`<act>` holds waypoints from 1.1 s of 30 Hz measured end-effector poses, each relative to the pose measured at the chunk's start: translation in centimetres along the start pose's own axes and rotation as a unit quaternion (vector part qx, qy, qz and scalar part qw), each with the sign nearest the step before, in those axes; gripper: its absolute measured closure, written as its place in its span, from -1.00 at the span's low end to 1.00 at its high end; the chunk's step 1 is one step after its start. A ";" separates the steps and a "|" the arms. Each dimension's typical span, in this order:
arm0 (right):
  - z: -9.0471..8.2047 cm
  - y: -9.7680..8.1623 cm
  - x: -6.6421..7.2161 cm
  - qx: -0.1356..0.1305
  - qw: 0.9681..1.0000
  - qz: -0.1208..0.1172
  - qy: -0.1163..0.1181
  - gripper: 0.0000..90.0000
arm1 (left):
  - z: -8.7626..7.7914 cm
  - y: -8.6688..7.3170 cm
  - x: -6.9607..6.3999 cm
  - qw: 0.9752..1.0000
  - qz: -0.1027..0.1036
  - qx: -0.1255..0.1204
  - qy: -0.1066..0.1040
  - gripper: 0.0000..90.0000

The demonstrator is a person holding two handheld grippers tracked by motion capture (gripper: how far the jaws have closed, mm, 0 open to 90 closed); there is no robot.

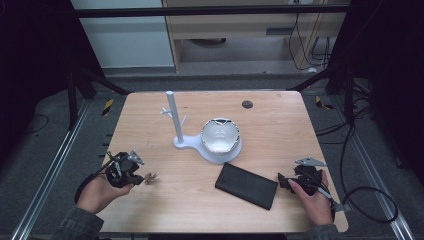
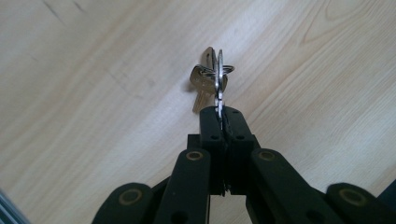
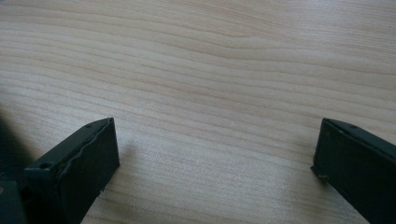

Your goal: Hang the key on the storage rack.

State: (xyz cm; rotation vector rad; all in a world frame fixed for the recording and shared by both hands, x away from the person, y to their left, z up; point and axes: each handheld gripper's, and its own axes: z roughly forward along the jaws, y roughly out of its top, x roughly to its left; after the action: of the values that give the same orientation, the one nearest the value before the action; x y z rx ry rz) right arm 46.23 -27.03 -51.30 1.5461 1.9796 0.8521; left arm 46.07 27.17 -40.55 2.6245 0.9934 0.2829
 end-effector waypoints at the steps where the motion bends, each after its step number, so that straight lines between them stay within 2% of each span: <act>1: 0.0 0.0 0.0 0.000 1.000 0.000 0.000 -0.99 | -1.3 0.5 0.1 1.000 0.003 -0.009 0.005 0.96; 2: 0.0 0.0 0.0 0.000 1.000 0.000 0.000 -0.99 | -1.3 0.5 0.1 1.000 0.003 -0.009 0.005 0.96; 3: 0.0 0.0 0.0 0.000 1.000 0.000 0.000 -0.99 | -2.6 1.2 0.3 1.000 0.006 -0.021 0.008 0.96; 5: 0.0 0.0 0.0 0.000 1.000 0.000 0.000 -0.99 | -4.0 2.0 0.5 0.999 0.008 -0.032 0.014 0.96; 6: 0.0 0.0 0.0 0.000 1.000 0.000 0.000 -0.99 | -4.0 2.0 0.5 0.999 0.008 -0.032 0.014 0.96; 7: 0.0 0.0 0.0 0.000 1.000 0.000 0.000 -0.99 | -5.3 3.1 0.7 0.999 0.011 -0.040 0.025 0.96; 8: 0.0 0.0 0.0 0.000 1.000 0.000 0.000 -0.99 | -5.3 3.1 0.7 0.999 0.011 -0.040 0.025 0.96; 9: 0.0 0.0 0.0 0.000 1.000 -0.001 -0.001 -0.99 | -6.5 4.3 1.0 0.998 0.014 -0.047 0.034 0.96; 10: 0.0 0.0 0.0 0.000 1.000 -0.001 -0.001 -0.99 | -6.5 4.3 1.0 0.998 0.014 -0.047 0.034 0.96; 11: 0.0 0.0 0.0 0.000 1.000 0.000 0.000 -0.99 | -7.7 5.5 1.5 0.998 0.016 -0.050 0.044 0.96; 15: 0.0 0.0 0.0 0.000 1.000 0.000 0.000 -0.99 | -9.7 7.9 2.3 0.996 0.020 -0.055 0.060 0.96; 16: 0.0 0.0 0.0 0.000 1.000 0.000 0.000 -0.99 | -9.7 7.9 2.3 0.996 0.020 -0.055 0.060 0.96; 19: 0.0 0.0 0.0 0.000 1.000 0.001 0.000 -0.99 | -11.2 9.8 2.8 0.995 0.022 -0.061 0.071 0.96; 24: 0.0 0.0 0.1 0.001 1.000 -0.002 -0.001 -0.99 | -11.9 11.8 3.4 0.995 0.019 -0.060 0.080 0.96; 25: 0.0 0.0 0.1 0.001 1.000 -0.002 -0.001 -0.99 | -11.9 11.8 3.4 0.995 0.019 -0.060 0.080 0.96; 33: 0.0 0.0 0.1 0.001 1.000 -0.002 0.000 -0.99 | -10.5 13.1 4.3 0.996 0.006 -0.039 0.082 0.96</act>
State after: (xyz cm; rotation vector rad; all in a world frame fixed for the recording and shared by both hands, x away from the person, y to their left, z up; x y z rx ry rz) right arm 46.19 -26.97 -51.32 1.5430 1.9825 0.8491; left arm 54.16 23.15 -25.73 2.5698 0.9954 0.5363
